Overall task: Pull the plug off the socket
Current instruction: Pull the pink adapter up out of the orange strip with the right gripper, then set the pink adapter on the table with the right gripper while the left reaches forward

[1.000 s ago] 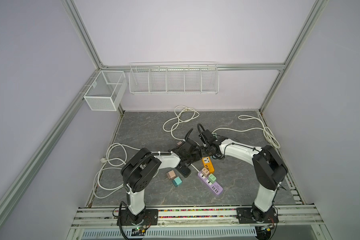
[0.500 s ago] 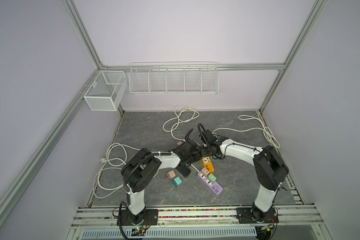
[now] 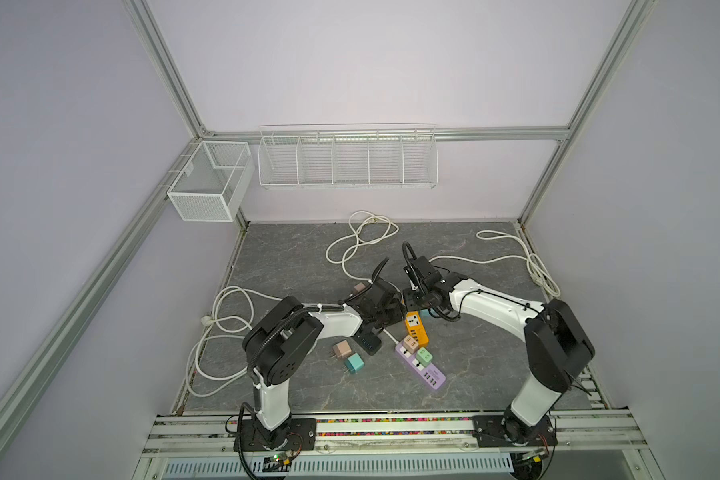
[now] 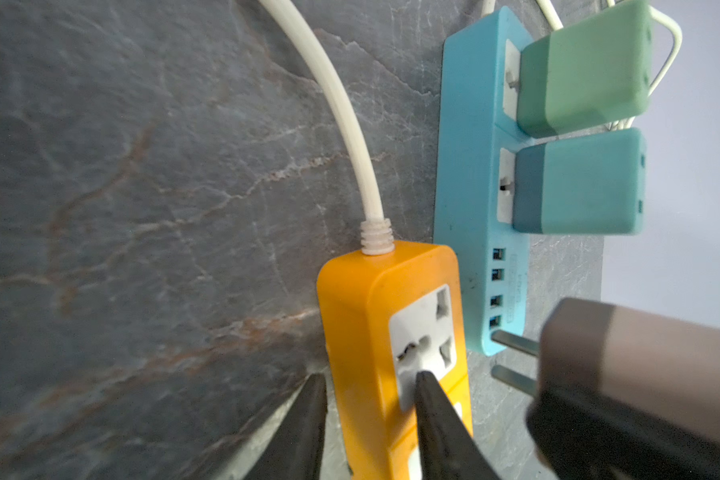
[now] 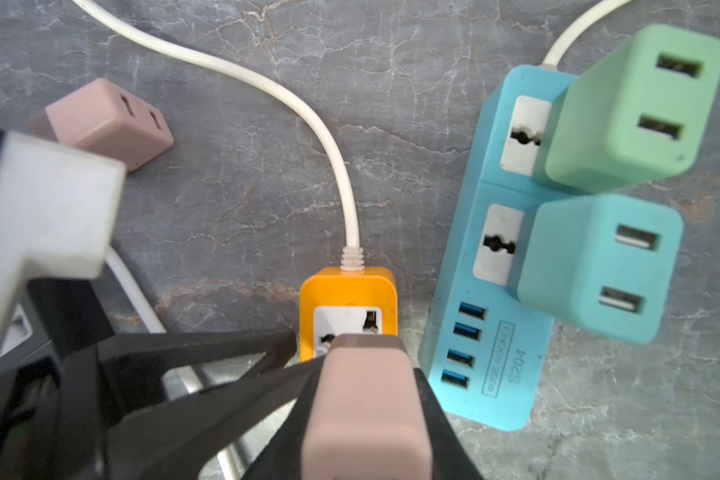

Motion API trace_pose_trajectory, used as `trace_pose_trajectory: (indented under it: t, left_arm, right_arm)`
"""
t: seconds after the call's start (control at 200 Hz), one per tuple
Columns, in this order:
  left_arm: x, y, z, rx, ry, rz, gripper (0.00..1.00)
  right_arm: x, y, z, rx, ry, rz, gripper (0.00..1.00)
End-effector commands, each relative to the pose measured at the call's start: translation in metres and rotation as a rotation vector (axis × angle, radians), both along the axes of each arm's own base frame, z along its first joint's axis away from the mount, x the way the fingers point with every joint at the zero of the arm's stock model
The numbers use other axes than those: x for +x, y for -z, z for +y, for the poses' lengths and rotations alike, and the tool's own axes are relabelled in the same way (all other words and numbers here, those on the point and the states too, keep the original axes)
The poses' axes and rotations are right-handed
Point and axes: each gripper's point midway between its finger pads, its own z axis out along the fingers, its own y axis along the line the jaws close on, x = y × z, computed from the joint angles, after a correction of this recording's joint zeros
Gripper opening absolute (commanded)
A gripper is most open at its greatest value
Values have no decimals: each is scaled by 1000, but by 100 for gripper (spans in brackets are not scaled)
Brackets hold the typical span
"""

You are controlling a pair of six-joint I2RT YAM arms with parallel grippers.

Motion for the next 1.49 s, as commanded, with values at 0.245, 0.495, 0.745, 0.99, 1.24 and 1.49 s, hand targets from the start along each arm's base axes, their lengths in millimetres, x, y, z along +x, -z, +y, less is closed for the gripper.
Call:
trace_pose_trajectory:
  t: [0.245,0.495,0.745,0.99,1.24,1.49]
  left_arm:
    - [4,-38,10,68,13,-80,38]
    - [3,-76,35,103,-24,-173,40]
    - [-4,-100,71,140,-72,-235,42]
    - [-14,-113,109,157,-130,-278,44]
    - [-26,-116,135,163,-174,-302,46]
    - [-34,-115,148,167,-198,-296,47]
  right_arm:
    - [-19,-39,-7,141,40,-45,24]
    - [-26,-51,2,247,45,-35,24]
    - [-26,-57,23,353,53,-43,24]
    - [-22,-42,59,398,39,-29,23]
    - [-18,-23,93,420,22,-7,23]
    - [-12,-9,111,450,33,3,23]
